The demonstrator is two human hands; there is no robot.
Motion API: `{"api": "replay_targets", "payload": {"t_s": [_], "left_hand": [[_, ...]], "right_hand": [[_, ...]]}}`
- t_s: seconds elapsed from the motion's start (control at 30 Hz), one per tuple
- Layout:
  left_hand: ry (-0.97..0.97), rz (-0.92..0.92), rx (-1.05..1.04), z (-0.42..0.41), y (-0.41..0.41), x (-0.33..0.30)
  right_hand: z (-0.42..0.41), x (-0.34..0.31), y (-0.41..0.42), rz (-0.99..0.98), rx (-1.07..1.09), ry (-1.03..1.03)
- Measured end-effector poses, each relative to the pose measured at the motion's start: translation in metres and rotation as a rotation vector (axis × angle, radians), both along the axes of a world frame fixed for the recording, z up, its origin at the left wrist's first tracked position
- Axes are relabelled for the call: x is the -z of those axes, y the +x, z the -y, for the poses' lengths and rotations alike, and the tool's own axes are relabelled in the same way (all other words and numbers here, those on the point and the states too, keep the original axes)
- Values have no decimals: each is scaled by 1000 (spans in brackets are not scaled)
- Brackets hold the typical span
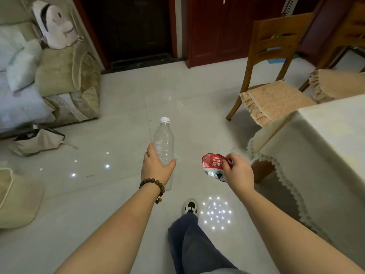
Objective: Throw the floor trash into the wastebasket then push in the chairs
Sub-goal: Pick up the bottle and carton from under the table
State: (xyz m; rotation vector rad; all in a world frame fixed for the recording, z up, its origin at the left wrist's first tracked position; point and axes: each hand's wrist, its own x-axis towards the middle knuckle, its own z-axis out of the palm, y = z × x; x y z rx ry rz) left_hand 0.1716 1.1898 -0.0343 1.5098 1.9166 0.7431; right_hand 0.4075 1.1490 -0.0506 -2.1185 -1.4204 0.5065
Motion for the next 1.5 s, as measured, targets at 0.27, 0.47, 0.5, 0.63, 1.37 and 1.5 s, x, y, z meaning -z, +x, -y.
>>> {"api": "replay_targets", "payload": {"t_s": [0.27, 0.47, 0.5, 0.63, 1.37, 1.5], "left_hand": [[-33, 14, 40, -210, 30, -20], [-28, -1, 97, -335, 44, -25], [-36, 3, 98, -358, 44, -22], [-11, 11, 149, -462, 48, -11], [-13, 0, 543, -990, 186, -24], [20, 4, 626, -1054, 266, -13]], "right_hand": [[-207, -26, 21, 9, 31, -17], [-327, -38, 32, 6, 63, -12], [-347, -37, 35, -10, 81, -7], [-436, -27, 33, 11, 112, 2], [-882, -43, 139, 10, 594, 72], [-941, -28, 211, 9, 693, 72]]}}
